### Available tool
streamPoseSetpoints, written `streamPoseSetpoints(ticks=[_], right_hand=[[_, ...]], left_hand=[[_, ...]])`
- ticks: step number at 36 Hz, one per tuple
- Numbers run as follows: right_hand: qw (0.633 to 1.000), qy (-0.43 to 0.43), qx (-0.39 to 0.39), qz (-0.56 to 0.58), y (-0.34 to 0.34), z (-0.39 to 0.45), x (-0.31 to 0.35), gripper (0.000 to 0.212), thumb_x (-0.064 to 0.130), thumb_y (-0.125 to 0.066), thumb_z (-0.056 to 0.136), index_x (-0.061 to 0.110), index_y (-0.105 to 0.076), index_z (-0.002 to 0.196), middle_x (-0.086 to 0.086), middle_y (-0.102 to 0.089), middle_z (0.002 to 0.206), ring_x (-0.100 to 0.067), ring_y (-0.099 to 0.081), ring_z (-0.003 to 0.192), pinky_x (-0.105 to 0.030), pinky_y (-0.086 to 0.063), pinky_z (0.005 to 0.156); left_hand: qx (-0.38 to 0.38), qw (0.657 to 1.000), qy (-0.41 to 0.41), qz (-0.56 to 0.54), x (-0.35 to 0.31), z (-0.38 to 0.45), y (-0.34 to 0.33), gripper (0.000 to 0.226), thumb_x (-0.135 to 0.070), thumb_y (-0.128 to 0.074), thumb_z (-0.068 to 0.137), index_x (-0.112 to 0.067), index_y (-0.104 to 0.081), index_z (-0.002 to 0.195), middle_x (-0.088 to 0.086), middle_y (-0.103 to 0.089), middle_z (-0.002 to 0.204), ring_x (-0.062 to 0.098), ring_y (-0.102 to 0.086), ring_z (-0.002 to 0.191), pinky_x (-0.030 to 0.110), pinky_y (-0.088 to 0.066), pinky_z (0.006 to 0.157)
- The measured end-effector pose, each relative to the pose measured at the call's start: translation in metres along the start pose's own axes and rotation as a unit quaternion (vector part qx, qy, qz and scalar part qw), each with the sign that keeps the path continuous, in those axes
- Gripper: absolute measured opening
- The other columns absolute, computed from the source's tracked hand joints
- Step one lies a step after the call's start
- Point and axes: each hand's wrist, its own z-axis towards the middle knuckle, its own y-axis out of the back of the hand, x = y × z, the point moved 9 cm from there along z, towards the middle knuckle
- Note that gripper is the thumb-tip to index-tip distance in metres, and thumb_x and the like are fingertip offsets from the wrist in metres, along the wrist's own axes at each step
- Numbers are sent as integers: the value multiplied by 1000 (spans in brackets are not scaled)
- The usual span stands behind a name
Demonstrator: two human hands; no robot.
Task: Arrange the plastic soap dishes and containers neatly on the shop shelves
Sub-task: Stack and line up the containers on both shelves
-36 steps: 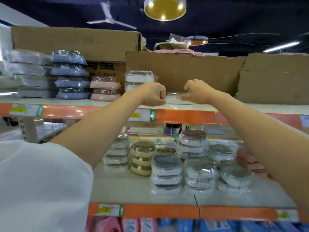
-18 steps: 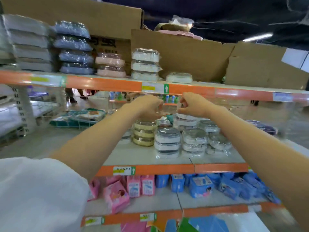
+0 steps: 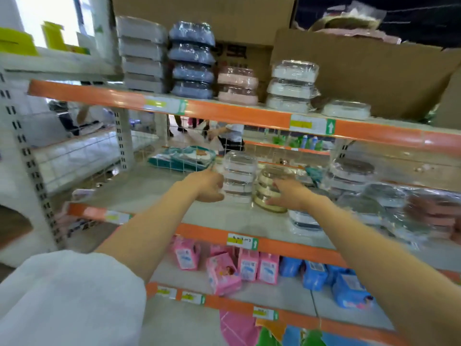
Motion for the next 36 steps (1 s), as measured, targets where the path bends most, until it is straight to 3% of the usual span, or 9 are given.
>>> streamPoseSetpoints(ticks=[6, 12, 20, 23, 26, 29, 32, 36], right_hand=[[999, 37, -12, 13, -11, 27, 25, 76, 42, -55, 95, 6, -18, 151, -13, -22, 157, -30, -29, 141, -34, -29, 110], [998, 37, -18, 41, -20, 64, 22, 67, 43, -61, 91, 6, -36, 140, -13, -33, 149, -27, -36, 134, -33, -36, 102], [996, 22, -64, 54, -22, 121, -5, 67, 42, -63, 89, 4, -38, 138, -16, -36, 144, -31, -38, 129, -36, -37, 100], [995, 19, -76, 54, -23, 146, -17, 75, 47, -64, 87, 3, -35, 141, -16, -31, 149, -31, -33, 134, -38, -34, 106], [993, 13, -99, 65, -20, 172, -29, 83, 51, -66, 83, 4, -33, 143, -17, -33, 148, -32, -35, 134, -42, -36, 110], [992, 5, -101, 72, -17, 196, -41, 85, 53, -65, 83, 2, -33, 143, -20, -33, 149, -35, -34, 136, -43, -35, 111], [994, 15, -90, 63, -13, 219, -45, 99, 57, -65, 82, -3, -21, 148, -20, -21, 156, -35, -23, 143, -42, -26, 116], [995, 16, -73, 61, -12, 246, -46, 119, 69, -67, 67, 2, -16, 151, -18, -20, 157, -33, -24, 143, -41, -26, 116]], left_hand=[[-3, 999, 38, -16, 31, 6, -8, 43, -39, -56, 92, -18, -51, 128, 6, -55, 128, 25, -53, 115, 35, -44, 93], [6, 998, 59, -35, 47, 32, -21, 46, -41, -58, 90, -20, -50, 130, 5, -53, 132, 24, -50, 119, 36, -44, 97], [-10, 996, 68, -63, 56, 85, -37, 54, -41, -58, 92, -15, -44, 138, 4, -52, 134, 23, -49, 122, 32, -41, 100], [-47, 992, 62, -96, 58, 107, -49, 45, -38, -61, 90, -11, -54, 126, 6, -58, 125, 25, -53, 117, 31, -43, 96], [-80, 984, 69, -146, 68, 132, -63, 74, -56, -64, 78, -10, -47, 133, 5, -52, 132, 27, -49, 124, 38, -40, 104], [-80, 980, 77, -168, 75, 156, -74, 78, -54, -67, 78, -10, -45, 137, 8, -48, 139, 27, -48, 124, 36, -39, 105], [-84, 974, 79, -197, 79, 173, -77, 74, -46, -68, 83, -6, -40, 140, 4, -45, 137, 24, -49, 120, 19, -35, 95], [-88, 962, 82, -243, 91, 198, -87, 83, -47, -72, 80, -8, -35, 143, 4, -49, 136, 16, -50, 108, 20, -39, 87]])
